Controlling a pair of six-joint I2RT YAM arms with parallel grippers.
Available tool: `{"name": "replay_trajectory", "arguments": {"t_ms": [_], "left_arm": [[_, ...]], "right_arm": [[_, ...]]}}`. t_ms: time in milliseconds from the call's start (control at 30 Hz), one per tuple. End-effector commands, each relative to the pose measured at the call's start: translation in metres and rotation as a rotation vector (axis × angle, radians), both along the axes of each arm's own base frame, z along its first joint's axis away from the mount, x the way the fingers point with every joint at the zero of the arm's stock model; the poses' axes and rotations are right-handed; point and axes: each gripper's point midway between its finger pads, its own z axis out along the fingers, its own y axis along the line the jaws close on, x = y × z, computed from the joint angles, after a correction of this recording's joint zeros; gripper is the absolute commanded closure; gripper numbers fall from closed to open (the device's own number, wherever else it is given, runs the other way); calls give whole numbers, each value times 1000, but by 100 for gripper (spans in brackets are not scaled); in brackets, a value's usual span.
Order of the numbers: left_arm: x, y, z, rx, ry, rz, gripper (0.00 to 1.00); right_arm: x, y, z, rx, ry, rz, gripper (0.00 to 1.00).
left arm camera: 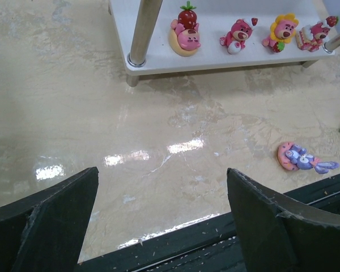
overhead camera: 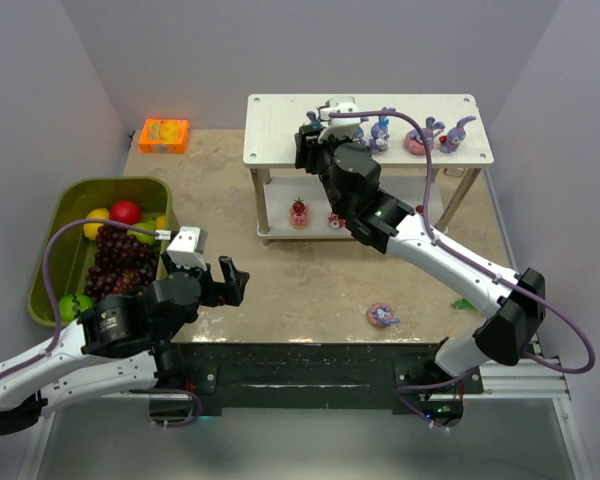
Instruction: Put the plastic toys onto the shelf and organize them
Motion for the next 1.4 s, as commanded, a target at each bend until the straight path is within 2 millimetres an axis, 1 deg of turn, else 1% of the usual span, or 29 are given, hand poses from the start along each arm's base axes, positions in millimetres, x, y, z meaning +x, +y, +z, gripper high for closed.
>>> {"name": "replay_trajectory", "arguments": {"t_ms": [0, 33, 100, 133, 167, 233, 267, 367, 433, 500, 567, 667, 933, 1033, 1067, 1100, 1133, 1167, 1200, 1233, 1300, 1333, 1367], "left_arm": [[6, 1, 3, -7, -24, 33, 1], [6, 2, 3, -5, -24, 33, 1], [6, 2, 3, -5, -23, 35, 0], [6, 2, 3, -6, -24, 35, 0], [6, 2, 3, -7, -24, 37, 1], [6, 2, 1, -3, -22, 37, 1], [6, 2, 2, -4, -22, 39, 1], [6, 2, 0, 3, -20, 40, 1], [7, 1, 0, 3, -20, 40, 0], [7, 1, -1, 7, -18, 40, 0], [7, 1, -1, 9, -18, 40, 0], [7, 3, -1, 4, -18, 50, 0], [6, 6, -1, -1, -9, 68, 0], [6, 6, -2, -3, -6, 71, 0], [6, 6, -2, -8, -5, 71, 0], [6, 6, -2, -8, -5, 71, 0], [6, 6, -2, -8, -3, 69, 0], [5, 6, -2, -11, -1, 71, 1], [5, 6, -2, -14, 1, 70, 1], [5, 6, -3, -15, 3, 70, 1], [4, 6, -3, -22, 7, 67, 1], [4, 5, -2, -25, 7, 66, 0], [3, 6, -3, -28, 9, 66, 1]], "right_arm": [[3, 1, 14, 38, -58, -5, 63], [4, 0, 13, 36, -59, -7, 63], [3, -1, 13, 36, -62, -10, 58], [3, -1, 13, 38, -65, -12, 54], [3, -2, 12, 39, -65, -10, 46], [1, -3, 14, 48, -73, -7, 41], [1, -3, 12, 44, -72, -6, 38], [0, -3, 13, 44, -72, -1, 32], [-2, -3, 14, 44, -72, 7, 31], [-3, -3, 15, 50, -68, 12, 26], [-7, -4, 23, 69, -73, 24, 24], [-13, -6, 31, 91, -77, 43, 22], [-27, -16, 56, 163, -60, 57, 23], [-35, -21, 61, 171, -44, 72, 23], [-37, -20, 57, 168, -22, 80, 23], [-41, -23, 61, 174, -20, 84, 22], [-45, -26, 59, 163, 13, 88, 21], [-47, -29, 66, 169, 15, 84, 21], [-48, -30, 64, 167, 31, 79, 21], [-49, -33, 57, 143, 62, 65, 21], [-48, -45, 59, 152, 80, 26, 21], [-49, -49, 54, 143, 100, 18, 21], [-51, -51, 55, 148, 103, 18, 21]]}}
